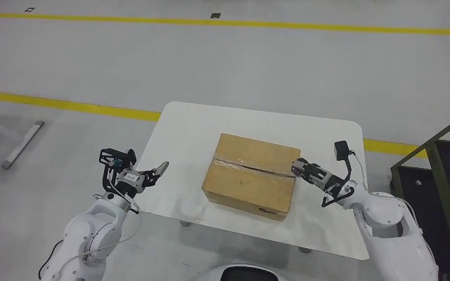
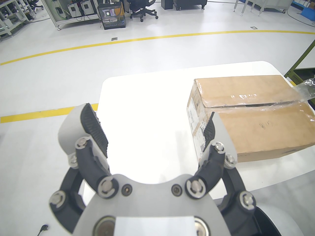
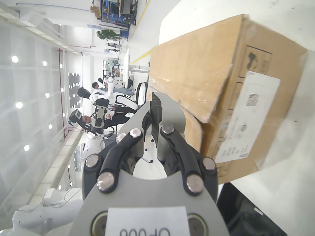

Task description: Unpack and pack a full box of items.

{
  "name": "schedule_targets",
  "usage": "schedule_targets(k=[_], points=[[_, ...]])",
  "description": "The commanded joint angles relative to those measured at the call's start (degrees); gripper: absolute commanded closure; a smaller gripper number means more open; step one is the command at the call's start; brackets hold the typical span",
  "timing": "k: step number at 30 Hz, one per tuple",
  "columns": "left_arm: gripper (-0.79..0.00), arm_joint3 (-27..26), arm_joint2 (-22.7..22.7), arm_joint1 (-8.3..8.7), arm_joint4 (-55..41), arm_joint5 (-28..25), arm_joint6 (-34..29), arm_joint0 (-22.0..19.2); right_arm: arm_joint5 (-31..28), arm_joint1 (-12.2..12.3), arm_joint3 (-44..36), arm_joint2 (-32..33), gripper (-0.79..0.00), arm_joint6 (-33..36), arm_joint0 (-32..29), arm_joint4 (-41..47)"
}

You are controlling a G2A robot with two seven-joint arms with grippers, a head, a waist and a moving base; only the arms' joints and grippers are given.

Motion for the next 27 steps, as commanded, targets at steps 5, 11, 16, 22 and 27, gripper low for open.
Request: schedule_targets(k=[5, 11, 16, 22, 27], points=[[-0.785, 0.00, 0.00, 0.00, 0.00, 0.00, 0.00, 0.00, 0.87, -0.09, -2.93, -2.90, 0.000, -0.08, 4.23, -1.51], [-0.785, 0.00, 0.00, 0.00, 0.00, 0.00, 0.00, 0.00, 0.94, -0.07, -3.51, -3.68, 0.000, -0.43, 5.21, -3.09], [-0.785, 0.00, 0.00, 0.00, 0.00, 0.00, 0.00, 0.00, 0.94, -0.07, -3.51, -3.68, 0.000, -0.43, 5.21, -3.09], [-0.785, 0.00, 0.00, 0.00, 0.00, 0.00, 0.00, 0.00, 0.85, -0.11, -3.76, -4.02, 0.000, -0.95, 5.11, -3.18], [-0.785, 0.00, 0.00, 0.00, 0.00, 0.00, 0.00, 0.00, 3.43, -0.59, -2.48, -7.34, 0.000, -3.02, 10.27, -3.02]])
